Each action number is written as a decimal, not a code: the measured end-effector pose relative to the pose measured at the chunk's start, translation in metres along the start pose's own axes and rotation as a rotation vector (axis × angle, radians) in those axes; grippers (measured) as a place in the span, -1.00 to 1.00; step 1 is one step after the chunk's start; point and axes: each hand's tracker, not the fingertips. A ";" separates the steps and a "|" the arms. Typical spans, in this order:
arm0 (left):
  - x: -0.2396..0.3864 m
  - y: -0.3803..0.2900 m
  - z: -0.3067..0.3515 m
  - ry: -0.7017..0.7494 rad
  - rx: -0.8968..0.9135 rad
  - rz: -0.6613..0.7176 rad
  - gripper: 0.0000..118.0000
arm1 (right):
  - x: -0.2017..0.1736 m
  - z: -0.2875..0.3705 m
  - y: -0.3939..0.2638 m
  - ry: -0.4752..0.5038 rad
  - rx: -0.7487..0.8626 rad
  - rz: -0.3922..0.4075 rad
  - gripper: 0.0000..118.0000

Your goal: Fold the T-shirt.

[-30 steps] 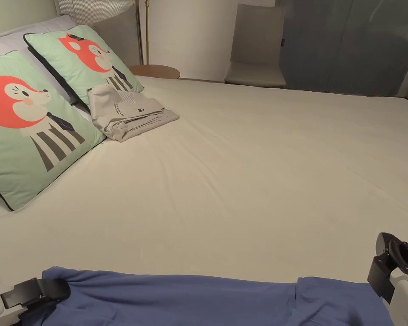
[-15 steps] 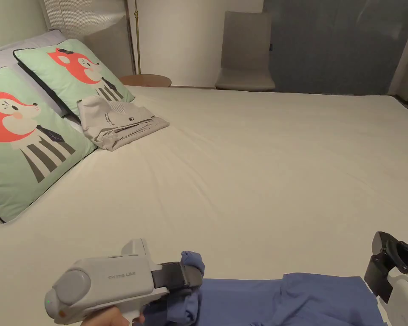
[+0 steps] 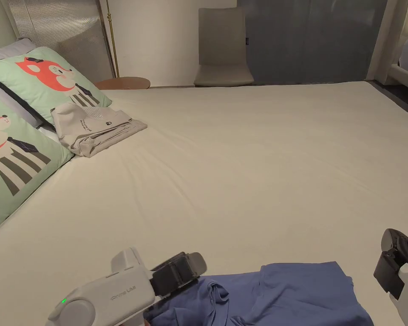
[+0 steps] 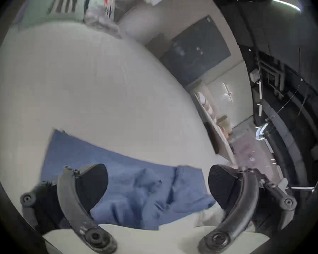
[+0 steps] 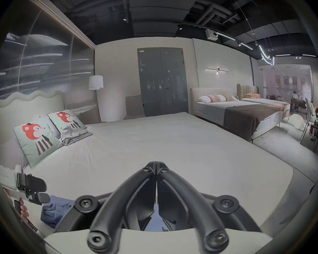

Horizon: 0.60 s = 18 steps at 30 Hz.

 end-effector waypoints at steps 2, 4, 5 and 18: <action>0.006 -0.008 0.004 0.125 0.057 -0.157 0.32 | 0.000 0.000 -0.001 0.007 -0.001 -0.007 -0.99; 0.015 -0.026 -0.008 0.347 0.063 -0.348 -0.88 | 0.000 -0.001 -0.002 0.015 -0.004 -0.015 -0.99; 0.017 -0.039 -0.017 0.439 0.040 -0.448 -0.99 | -0.001 -0.001 -0.003 0.020 -0.006 -0.017 -0.99; 0.070 -0.116 -0.081 0.268 -0.118 -0.626 -0.99 | 0.013 0.006 -0.003 0.001 -0.003 -0.011 -0.99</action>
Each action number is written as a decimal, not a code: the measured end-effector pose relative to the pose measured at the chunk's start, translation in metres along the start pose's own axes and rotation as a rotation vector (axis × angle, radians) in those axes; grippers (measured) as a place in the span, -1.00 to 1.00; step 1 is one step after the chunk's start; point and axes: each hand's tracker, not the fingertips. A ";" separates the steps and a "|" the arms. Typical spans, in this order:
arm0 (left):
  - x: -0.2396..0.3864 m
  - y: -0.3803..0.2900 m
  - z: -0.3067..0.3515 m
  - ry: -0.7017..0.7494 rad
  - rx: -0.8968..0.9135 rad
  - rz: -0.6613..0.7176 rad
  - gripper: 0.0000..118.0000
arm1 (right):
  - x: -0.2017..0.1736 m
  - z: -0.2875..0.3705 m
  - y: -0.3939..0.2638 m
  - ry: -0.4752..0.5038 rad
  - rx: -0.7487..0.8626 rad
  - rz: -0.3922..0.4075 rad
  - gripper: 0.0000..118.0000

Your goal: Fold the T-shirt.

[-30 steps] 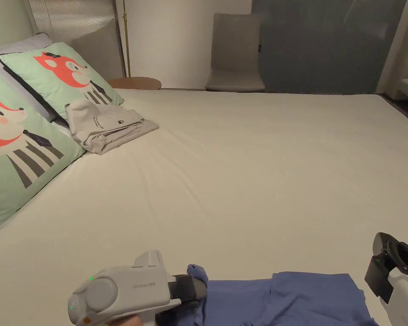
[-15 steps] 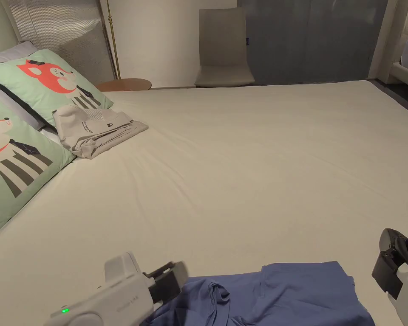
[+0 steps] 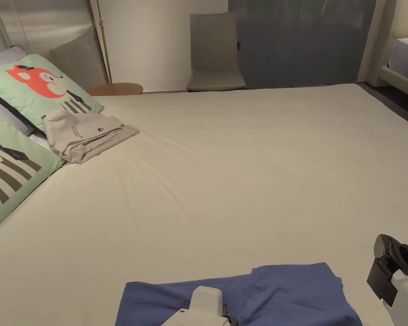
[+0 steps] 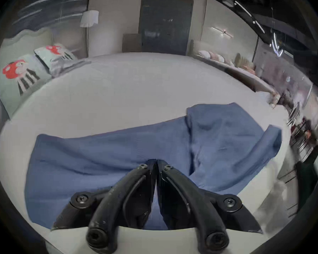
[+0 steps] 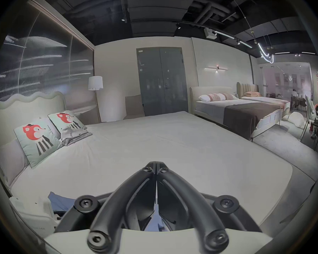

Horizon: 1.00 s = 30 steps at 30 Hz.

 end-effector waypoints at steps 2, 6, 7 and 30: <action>-0.008 0.007 0.003 -0.186 -0.027 0.126 -0.99 | 0.003 0.001 0.002 -0.012 0.005 0.001 -0.99; -0.021 0.019 0.019 -0.250 0.025 0.156 -0.99 | 0.004 0.001 0.003 -0.022 0.008 -0.009 -0.99; -0.032 0.024 0.028 -0.283 0.048 0.194 -0.99 | 0.004 0.002 0.004 -0.021 0.010 -0.009 -0.99; -0.310 -0.023 0.001 -0.494 -0.211 0.814 0.79 | -0.039 -0.009 0.000 0.057 -0.035 0.028 -0.99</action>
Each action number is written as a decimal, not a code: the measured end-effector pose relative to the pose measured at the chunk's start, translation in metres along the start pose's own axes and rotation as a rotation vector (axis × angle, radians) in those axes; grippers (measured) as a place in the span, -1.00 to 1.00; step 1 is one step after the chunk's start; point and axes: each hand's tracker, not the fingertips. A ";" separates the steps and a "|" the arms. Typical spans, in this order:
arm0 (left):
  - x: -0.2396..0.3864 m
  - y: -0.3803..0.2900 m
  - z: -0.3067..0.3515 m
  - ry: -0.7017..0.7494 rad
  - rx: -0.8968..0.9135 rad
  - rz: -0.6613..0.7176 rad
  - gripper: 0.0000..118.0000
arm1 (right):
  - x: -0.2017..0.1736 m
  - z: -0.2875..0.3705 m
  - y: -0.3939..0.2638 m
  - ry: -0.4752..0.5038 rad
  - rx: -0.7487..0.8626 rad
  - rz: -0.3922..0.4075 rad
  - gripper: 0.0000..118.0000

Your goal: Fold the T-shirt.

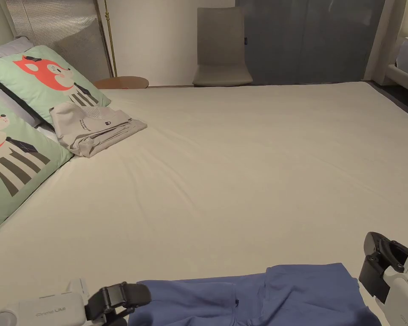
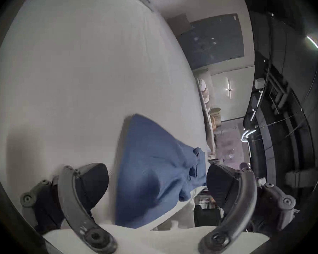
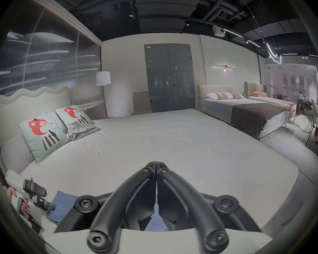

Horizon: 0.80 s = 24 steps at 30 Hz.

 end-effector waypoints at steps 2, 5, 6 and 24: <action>0.043 -0.028 -0.001 -0.053 0.027 -0.029 0.59 | -0.001 0.000 0.001 -0.004 0.003 0.007 -0.99; 0.046 -0.029 -0.014 -0.013 0.000 0.004 -0.43 | -0.002 -0.001 0.002 -0.003 0.000 0.005 -0.99; 0.052 -0.029 -0.011 0.049 0.009 -0.010 -0.81 | -0.003 -0.001 0.002 -0.001 0.000 0.004 -0.99; 0.055 -0.034 0.123 0.077 0.242 0.087 -0.85 | -0.014 -0.006 -0.004 0.040 -0.008 -0.001 -0.99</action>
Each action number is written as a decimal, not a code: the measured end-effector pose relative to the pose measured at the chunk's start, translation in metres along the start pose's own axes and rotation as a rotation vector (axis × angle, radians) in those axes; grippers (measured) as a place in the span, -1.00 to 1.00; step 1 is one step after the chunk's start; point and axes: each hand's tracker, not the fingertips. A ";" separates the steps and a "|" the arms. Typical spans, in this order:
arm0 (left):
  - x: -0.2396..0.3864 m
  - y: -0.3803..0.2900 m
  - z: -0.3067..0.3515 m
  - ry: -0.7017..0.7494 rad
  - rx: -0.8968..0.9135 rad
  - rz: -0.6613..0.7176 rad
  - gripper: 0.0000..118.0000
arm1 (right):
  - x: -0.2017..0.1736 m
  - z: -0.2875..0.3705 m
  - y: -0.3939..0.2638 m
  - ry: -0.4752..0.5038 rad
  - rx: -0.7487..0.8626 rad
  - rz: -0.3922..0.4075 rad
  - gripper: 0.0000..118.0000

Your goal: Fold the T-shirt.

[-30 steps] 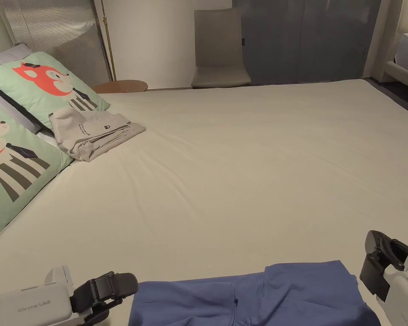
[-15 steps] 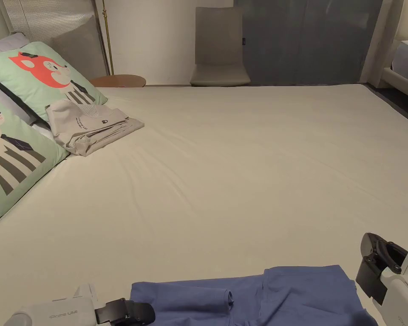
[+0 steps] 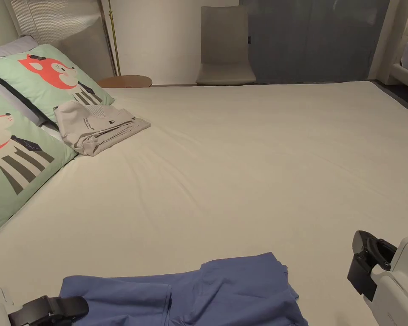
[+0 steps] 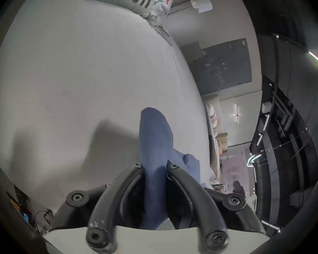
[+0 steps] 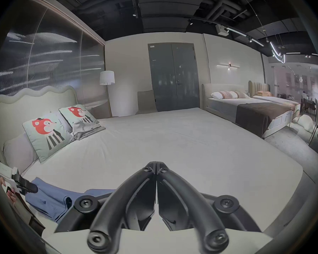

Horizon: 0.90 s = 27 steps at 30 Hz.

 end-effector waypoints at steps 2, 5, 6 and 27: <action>0.028 -0.007 -0.004 -0.066 -0.012 -0.050 -0.85 | -0.002 0.000 -0.001 0.013 -0.002 -0.003 -0.99; 0.074 -0.017 -0.024 -0.151 -0.042 -0.115 -0.85 | -0.003 0.001 -0.002 0.025 -0.001 -0.004 -0.99; 0.084 -0.019 -0.035 -0.185 -0.072 -0.120 -0.85 | -0.002 0.003 -0.002 0.026 0.001 -0.003 -0.99; 0.180 -0.131 -0.237 -0.149 -0.232 -0.249 0.87 | 0.091 0.030 -0.003 -0.157 0.023 -0.107 -0.99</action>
